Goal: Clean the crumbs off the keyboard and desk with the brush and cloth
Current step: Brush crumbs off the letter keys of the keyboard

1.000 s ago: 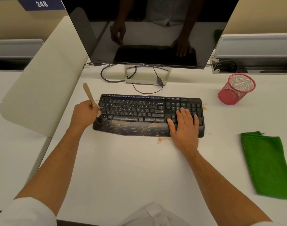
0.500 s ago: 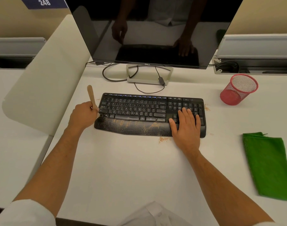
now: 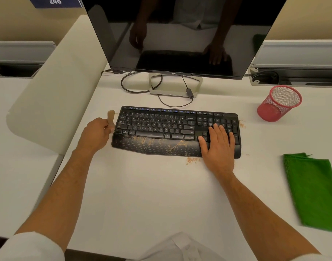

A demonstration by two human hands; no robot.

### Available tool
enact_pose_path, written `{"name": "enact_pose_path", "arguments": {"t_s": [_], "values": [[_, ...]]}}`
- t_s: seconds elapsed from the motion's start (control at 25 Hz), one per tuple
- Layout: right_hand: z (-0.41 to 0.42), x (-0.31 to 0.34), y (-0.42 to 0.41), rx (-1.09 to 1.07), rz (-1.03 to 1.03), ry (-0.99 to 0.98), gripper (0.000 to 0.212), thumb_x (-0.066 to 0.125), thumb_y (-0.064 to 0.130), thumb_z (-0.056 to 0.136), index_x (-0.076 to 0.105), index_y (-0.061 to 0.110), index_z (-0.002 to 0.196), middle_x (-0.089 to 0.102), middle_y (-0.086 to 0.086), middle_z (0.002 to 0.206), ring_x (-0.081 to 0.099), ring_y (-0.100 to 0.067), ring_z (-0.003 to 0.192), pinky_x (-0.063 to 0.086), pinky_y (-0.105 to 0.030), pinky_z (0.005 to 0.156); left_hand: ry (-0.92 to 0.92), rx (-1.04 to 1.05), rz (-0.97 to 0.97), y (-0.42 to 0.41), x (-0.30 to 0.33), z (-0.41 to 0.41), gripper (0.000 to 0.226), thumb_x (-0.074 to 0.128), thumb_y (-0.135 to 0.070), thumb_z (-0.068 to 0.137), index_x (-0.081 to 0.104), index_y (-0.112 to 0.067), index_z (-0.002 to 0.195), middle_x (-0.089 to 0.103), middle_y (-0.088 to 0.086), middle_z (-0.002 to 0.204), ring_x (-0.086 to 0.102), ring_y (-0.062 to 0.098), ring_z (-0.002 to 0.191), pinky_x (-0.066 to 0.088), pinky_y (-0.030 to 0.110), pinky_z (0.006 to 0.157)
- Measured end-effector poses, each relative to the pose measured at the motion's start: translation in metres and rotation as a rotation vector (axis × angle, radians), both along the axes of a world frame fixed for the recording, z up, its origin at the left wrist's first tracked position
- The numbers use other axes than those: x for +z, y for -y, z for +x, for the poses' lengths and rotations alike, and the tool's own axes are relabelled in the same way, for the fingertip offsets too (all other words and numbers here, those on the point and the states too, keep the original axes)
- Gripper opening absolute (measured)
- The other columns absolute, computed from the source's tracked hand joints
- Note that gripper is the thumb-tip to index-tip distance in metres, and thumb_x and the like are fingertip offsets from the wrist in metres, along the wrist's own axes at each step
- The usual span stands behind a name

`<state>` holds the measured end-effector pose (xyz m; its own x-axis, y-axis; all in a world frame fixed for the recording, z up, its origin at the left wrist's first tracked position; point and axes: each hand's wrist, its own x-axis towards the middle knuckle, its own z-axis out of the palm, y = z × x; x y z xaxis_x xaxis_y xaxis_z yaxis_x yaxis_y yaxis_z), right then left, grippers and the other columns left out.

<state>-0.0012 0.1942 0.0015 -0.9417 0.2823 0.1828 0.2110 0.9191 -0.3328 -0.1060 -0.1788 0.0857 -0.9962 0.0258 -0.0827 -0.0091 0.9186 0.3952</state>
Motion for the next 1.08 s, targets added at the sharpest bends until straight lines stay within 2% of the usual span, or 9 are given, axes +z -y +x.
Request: {"name": "enact_pose_path", "arguments": {"t_s": [0.12,0.2,0.28,0.4,0.52,0.68,0.8,0.92,1.08], "values": [[0.0,0.0,0.0,0.001,-0.002,0.0,0.064,0.029,0.056,0.102,0.047,0.012,0.146,0.043,-0.007,0.155,0.028,-0.023,0.148,0.007,-0.046,0.125,0.016,-0.161,0.256,-0.012,0.001,0.01,0.005,0.065,-0.011,0.093,0.069,-0.008,0.092,0.065,-0.013,0.092,0.06,0.008,0.089,0.046,0.02,0.081],[0.0,0.001,0.001,0.001,-0.005,-0.003,0.064,0.029,0.056,0.102,0.047,0.012,0.146,0.043,-0.007,0.155,0.028,-0.022,0.149,0.007,-0.046,0.125,0.033,-0.231,0.316,-0.011,-0.002,0.015,0.006,0.064,-0.01,0.092,0.07,-0.01,0.09,0.064,-0.019,0.094,0.06,-0.002,0.089,0.045,0.01,0.081],[0.001,0.001,0.0,0.001,-0.006,-0.001,0.064,0.028,0.056,0.102,0.047,0.012,0.146,0.042,-0.007,0.156,0.028,-0.022,0.149,0.007,-0.046,0.125,0.027,-0.161,0.277,0.0,-0.009,0.011,0.009,0.063,-0.013,0.094,0.068,-0.011,0.087,0.066,-0.008,0.092,0.062,0.009,0.092,0.049,0.025,0.087],[0.0,0.0,0.0,0.002,-0.006,-0.002,0.065,0.028,0.056,0.102,0.047,0.012,0.146,0.043,-0.006,0.155,0.028,-0.022,0.149,0.006,-0.046,0.125,-0.067,-0.095,0.023,0.022,-0.012,0.004,0.009,0.062,-0.01,0.095,0.068,-0.006,0.092,0.068,0.015,0.101,0.064,0.035,0.096,0.048,0.042,0.088],[0.0,-0.001,0.0,0.001,-0.006,-0.008,0.064,0.029,0.056,0.102,0.047,0.012,0.146,0.043,-0.007,0.155,0.028,-0.022,0.148,0.007,-0.046,0.125,-0.165,-0.214,0.108,0.012,-0.008,0.01,0.005,0.064,-0.006,0.093,0.069,-0.006,0.094,0.068,0.009,0.097,0.064,0.028,0.091,0.05,0.038,0.086],[0.0,-0.002,0.001,-0.003,-0.006,-0.025,0.064,0.03,0.055,0.102,0.048,0.011,0.145,0.044,-0.007,0.154,0.029,-0.023,0.148,0.008,-0.046,0.125,-0.111,-0.38,0.274,-0.028,-0.005,0.026,0.011,0.066,-0.007,0.091,0.074,-0.01,0.099,0.065,-0.007,0.098,0.061,0.005,0.092,0.046,0.014,0.09],[0.0,-0.001,0.001,-0.004,-0.009,-0.031,0.063,0.031,0.055,0.102,0.049,0.011,0.145,0.045,-0.007,0.154,0.03,-0.023,0.148,0.009,-0.046,0.125,-0.122,-0.441,0.216,-0.029,-0.014,0.024,0.013,0.062,-0.006,0.094,0.073,-0.008,0.101,0.065,0.001,0.102,0.061,0.015,0.094,0.048,0.026,0.09],[0.0,-0.001,0.001,-0.001,-0.017,-0.031,0.063,0.031,0.055,0.102,0.049,0.012,0.145,0.045,-0.007,0.154,0.03,-0.023,0.148,0.008,-0.046,0.125,-0.01,-0.251,0.148,-0.01,-0.007,0.013,0.013,0.062,-0.017,0.095,0.07,-0.007,0.092,0.065,0.01,0.097,0.061,0.027,0.089,0.05,0.039,0.082],[0.0,-0.003,0.0,-0.002,-0.008,-0.034,0.063,0.031,0.055,0.102,0.048,0.012,0.145,0.045,-0.007,0.154,0.03,-0.023,0.148,0.009,-0.046,0.125,0.109,-0.091,-0.108,0.006,0.006,-0.001,0.019,0.058,-0.014,0.098,0.066,0.002,0.092,0.063,0.014,0.091,0.061,0.033,0.086,0.042,0.036,0.07]]}}
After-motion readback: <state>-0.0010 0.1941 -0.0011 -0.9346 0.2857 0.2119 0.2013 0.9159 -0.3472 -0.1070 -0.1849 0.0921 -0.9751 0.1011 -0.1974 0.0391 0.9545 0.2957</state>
